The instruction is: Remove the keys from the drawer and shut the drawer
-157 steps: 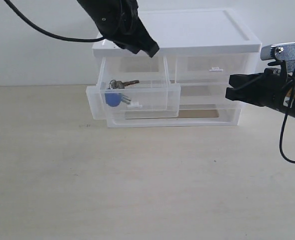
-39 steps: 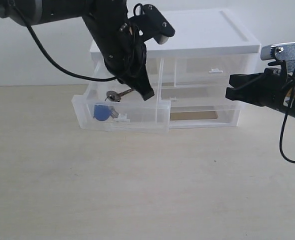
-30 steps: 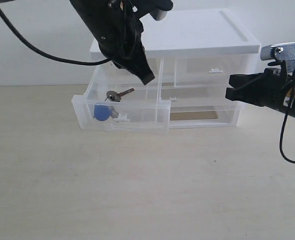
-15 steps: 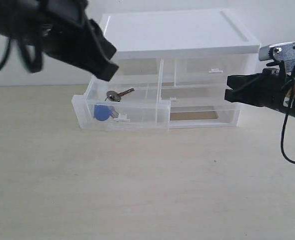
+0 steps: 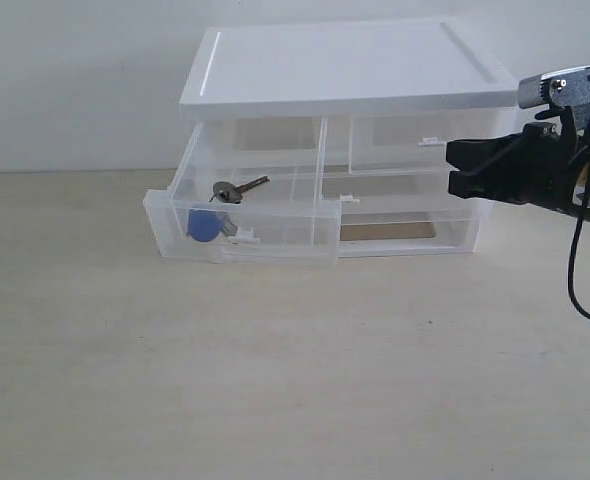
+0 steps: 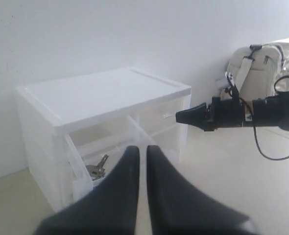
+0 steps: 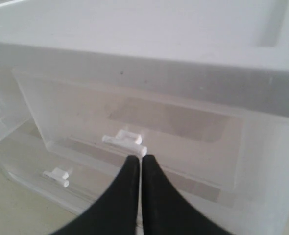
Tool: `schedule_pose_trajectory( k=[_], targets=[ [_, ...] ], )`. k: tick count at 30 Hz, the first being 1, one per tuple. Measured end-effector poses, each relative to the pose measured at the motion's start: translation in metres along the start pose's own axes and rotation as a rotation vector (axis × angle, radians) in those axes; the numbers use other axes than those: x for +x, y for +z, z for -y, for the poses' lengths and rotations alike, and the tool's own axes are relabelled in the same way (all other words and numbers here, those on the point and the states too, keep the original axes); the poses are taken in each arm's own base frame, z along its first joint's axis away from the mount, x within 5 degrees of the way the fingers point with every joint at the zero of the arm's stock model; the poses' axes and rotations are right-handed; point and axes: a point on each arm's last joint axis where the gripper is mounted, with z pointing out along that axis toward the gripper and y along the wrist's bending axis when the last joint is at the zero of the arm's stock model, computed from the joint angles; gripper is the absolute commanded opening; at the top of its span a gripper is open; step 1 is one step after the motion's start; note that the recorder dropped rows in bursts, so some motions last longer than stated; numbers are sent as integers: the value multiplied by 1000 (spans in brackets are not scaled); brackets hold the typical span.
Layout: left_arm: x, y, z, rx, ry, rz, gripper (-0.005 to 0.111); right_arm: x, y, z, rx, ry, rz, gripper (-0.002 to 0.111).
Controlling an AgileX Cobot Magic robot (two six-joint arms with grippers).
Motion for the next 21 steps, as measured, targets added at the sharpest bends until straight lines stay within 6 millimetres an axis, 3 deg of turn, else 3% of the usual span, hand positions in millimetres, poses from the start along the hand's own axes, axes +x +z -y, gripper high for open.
schedule_pose_trajectory(
  k=[4,14,21],
  targets=[
    [-4,-18,0,5,-17,77,4,0,0,0,0,2,0,0],
    [-6,-28,-1,-2,3,120,4,0,0,0,0,2,0,0],
    [6,-39,-14,-203,-54,200,4,0,0,0,0,2,0,0]
  ],
)
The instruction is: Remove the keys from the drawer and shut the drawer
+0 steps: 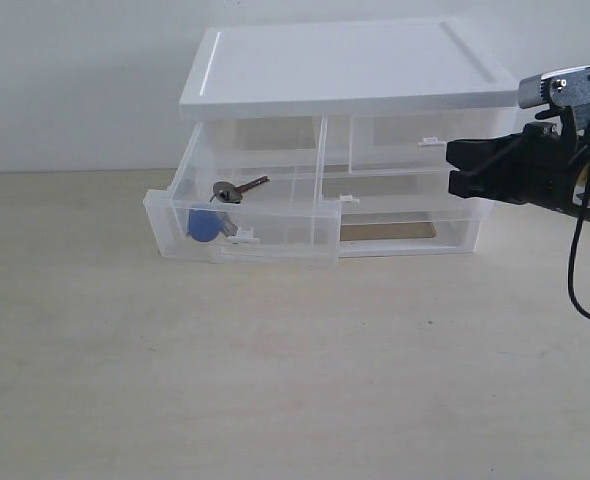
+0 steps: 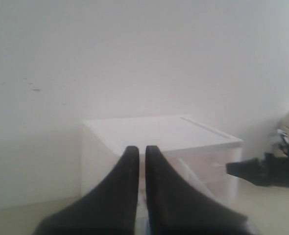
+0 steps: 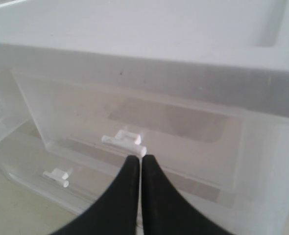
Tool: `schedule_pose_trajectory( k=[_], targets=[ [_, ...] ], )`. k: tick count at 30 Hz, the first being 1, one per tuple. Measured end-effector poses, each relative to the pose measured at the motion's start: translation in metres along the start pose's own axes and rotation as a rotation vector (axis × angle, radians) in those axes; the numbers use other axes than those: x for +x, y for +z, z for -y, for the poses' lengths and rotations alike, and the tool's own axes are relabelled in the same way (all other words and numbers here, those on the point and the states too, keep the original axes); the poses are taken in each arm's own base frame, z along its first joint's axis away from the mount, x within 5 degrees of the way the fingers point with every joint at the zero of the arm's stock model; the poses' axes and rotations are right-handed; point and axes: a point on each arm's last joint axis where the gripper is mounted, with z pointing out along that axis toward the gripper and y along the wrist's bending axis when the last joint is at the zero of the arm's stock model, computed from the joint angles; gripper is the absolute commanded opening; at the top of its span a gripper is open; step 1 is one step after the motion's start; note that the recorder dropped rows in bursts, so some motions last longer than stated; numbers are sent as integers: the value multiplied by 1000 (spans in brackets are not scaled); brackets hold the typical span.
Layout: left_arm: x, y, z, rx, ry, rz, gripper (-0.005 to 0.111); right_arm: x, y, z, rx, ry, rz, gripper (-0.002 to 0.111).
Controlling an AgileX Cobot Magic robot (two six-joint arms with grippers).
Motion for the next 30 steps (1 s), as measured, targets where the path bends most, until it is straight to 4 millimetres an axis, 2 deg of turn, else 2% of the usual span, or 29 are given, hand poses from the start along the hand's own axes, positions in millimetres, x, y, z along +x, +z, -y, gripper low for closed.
schedule_pose_trajectory(
  k=[6,14,19,27,30],
  targets=[
    [18,-13,-14,-216,-16,68,4,0,0,0,0,0,0,0],
    [57,-28,-25,-404,-2,87,4,0,0,0,0,0,0,0],
    [72,-27,-29,-434,-8,45,4,0,0,0,1,1,1,0],
    [85,-26,-32,-440,-16,11,4,0,0,0,1,1,1,0],
    [100,-25,-35,-441,-1,-3,4,0,0,0,1,1,1,0]
  ],
)
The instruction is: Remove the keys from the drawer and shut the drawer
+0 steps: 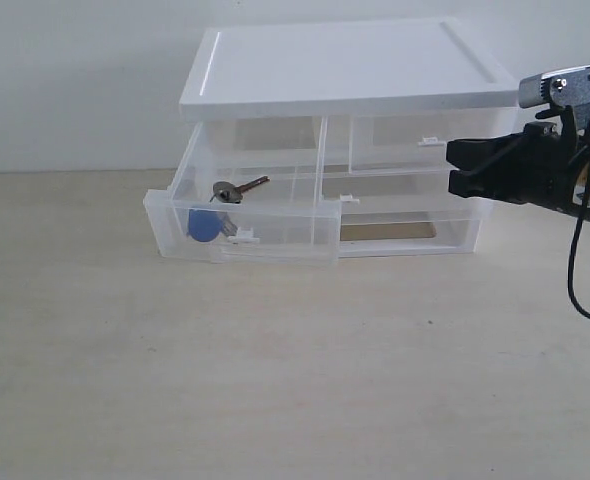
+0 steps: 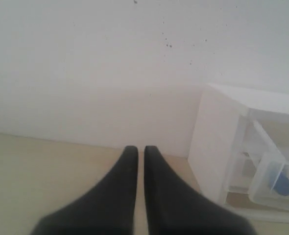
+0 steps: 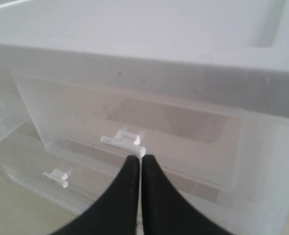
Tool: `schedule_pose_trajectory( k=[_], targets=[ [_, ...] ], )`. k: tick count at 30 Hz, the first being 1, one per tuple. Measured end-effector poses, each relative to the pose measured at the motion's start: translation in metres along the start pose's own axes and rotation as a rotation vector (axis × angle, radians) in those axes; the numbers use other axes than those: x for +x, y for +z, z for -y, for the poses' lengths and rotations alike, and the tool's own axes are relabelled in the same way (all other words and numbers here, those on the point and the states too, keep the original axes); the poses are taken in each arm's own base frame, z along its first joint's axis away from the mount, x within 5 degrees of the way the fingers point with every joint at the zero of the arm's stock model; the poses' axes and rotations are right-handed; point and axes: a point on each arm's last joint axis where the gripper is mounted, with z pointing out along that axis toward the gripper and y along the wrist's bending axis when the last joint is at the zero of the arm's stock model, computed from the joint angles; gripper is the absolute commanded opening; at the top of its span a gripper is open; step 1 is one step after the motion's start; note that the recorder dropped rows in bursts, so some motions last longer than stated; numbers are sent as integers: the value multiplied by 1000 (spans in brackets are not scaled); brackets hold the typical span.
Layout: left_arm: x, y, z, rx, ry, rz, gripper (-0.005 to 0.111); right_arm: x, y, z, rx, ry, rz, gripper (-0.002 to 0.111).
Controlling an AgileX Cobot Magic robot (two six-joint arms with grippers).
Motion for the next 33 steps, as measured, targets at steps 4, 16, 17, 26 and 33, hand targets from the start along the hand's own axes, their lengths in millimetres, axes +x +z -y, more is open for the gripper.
schedule_pose_trajectory(
  k=[4,16,17,26,33],
  targets=[
    [7,1,-1,-3,35,-15,4,0,0,0,0,0,-1,0],
    [31,-3,-7,-47,177,-279,4,0,0,0,1,1,0,0],
    [31,-3,-7,-47,177,-279,4,0,0,0,1,1,0,0],
    [31,-3,-7,-47,180,-279,4,0,0,0,1,1,0,0],
    [31,-3,-7,-47,180,-279,4,0,0,0,1,1,0,0]
  ],
)
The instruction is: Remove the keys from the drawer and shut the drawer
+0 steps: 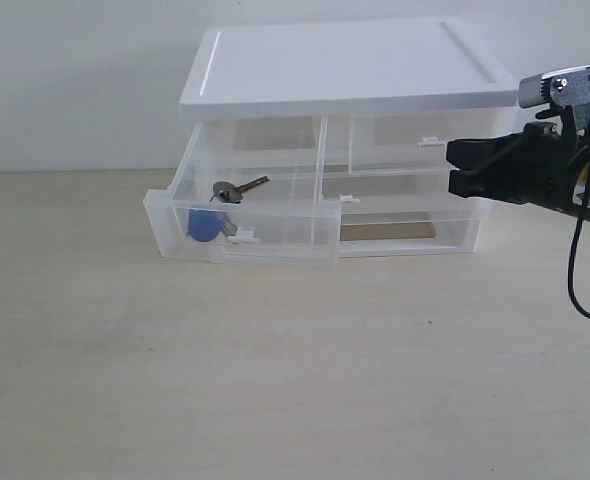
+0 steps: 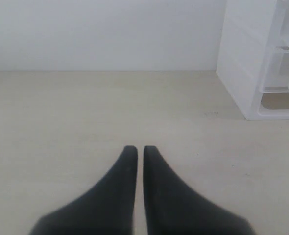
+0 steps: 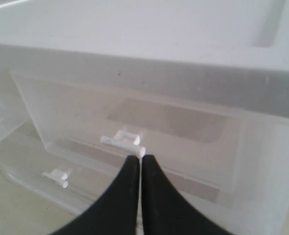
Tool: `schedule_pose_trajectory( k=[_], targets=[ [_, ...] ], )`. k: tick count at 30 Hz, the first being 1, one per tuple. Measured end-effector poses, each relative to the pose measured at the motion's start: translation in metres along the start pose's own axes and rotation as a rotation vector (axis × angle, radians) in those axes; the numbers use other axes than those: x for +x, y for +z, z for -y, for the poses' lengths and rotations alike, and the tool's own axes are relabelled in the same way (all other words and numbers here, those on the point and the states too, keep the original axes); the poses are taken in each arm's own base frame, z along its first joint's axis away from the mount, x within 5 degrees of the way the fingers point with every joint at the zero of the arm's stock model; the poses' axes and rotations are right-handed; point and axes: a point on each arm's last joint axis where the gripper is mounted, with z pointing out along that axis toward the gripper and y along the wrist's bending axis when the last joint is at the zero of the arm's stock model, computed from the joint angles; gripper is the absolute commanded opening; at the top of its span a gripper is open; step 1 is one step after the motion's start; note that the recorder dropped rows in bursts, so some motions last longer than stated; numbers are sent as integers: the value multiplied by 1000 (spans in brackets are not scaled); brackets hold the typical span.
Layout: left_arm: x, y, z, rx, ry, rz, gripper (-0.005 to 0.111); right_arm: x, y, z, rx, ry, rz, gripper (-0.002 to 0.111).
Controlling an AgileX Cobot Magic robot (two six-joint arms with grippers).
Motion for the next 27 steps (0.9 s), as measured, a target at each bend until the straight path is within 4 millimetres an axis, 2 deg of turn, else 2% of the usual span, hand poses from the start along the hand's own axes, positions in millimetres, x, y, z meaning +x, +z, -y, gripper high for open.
schedule_pose_trajectory(
  k=[15,20,27],
  targets=[
    [0,0,0,0,0,0,4,-2,0,-1,-6,7,23,0],
    [0,0,0,0,0,0,4,-11,-2,-10,-109,123,87,0],
    [0,0,0,0,0,0,4,-31,-26,-46,-388,-163,14,0]
  ],
)
